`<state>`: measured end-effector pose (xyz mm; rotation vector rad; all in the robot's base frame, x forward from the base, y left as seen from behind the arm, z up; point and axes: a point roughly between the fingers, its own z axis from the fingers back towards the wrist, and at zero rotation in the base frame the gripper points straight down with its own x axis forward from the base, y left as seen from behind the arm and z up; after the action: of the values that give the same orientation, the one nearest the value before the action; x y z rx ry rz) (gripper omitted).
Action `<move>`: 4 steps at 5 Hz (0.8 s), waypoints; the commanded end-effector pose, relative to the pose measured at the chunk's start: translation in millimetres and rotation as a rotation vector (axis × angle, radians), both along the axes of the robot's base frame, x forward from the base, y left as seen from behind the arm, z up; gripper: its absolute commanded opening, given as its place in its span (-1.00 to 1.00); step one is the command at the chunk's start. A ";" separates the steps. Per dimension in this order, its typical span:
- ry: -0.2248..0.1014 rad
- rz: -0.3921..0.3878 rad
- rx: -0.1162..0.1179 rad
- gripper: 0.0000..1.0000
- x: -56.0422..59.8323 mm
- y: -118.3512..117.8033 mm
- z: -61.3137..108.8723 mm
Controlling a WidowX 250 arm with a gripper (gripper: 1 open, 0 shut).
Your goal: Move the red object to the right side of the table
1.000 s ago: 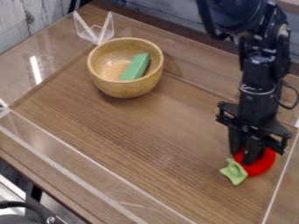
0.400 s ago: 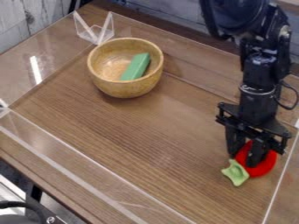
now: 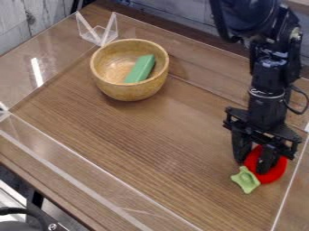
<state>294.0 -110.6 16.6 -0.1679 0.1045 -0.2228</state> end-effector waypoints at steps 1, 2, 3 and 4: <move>-0.018 0.017 0.002 1.00 2.1 6.2 11.1; -0.046 0.025 -0.005 1.00 3.0 10.2 27.1; -0.074 0.033 -0.013 1.00 3.5 14.1 43.3; -0.142 0.052 -0.031 1.00 5.8 23.3 73.7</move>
<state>296.3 -87.8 75.7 -0.1833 0.0039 -0.1799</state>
